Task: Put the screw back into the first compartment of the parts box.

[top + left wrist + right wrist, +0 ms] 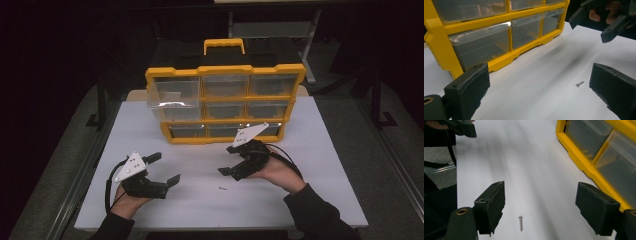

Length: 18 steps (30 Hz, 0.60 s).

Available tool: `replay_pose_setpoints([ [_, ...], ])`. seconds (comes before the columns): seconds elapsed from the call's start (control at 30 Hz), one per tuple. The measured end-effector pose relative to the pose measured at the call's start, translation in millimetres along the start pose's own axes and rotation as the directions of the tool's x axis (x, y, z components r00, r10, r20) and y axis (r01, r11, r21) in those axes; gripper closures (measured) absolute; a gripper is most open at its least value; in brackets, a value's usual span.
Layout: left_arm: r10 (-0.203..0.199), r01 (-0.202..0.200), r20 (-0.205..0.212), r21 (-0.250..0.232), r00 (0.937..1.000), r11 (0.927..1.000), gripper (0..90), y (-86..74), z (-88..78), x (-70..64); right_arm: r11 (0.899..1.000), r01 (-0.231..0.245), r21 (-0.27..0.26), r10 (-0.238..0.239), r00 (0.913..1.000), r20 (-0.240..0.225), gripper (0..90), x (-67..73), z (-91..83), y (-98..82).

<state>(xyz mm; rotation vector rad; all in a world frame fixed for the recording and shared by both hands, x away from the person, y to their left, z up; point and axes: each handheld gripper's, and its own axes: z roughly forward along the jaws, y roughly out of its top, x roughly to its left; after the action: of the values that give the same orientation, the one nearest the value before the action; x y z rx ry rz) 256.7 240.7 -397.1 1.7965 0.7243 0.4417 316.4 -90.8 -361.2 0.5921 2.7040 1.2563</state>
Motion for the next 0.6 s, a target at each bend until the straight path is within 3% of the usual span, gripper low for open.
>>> replay_pose_setpoints([
  [0.27,0.0,0.0,0.0,0.0,1.0,1.0,2.4,0.2,-0.3,0.1,1.0,-0.018,0.023,0.018,0.9998,-0.005,26.3,2.5,6.3,-12.4],
  [0.33,0.001,-0.001,0.0,0.0,1.0,1.0,2.4,0.1,-0.4,0.1,0.999,-0.043,0.023,0.044,0.9989,-0.014,27.7,3.9,6.9,-14.6],
  [0.6,0.001,-0.001,0.0,0.001,1.0,1.0,2.4,0.2,-0.5,0.3,0.998,-0.041,0.043,0.042,0.9987,-0.03,34.9,1.9,15.7,-25.3],
])
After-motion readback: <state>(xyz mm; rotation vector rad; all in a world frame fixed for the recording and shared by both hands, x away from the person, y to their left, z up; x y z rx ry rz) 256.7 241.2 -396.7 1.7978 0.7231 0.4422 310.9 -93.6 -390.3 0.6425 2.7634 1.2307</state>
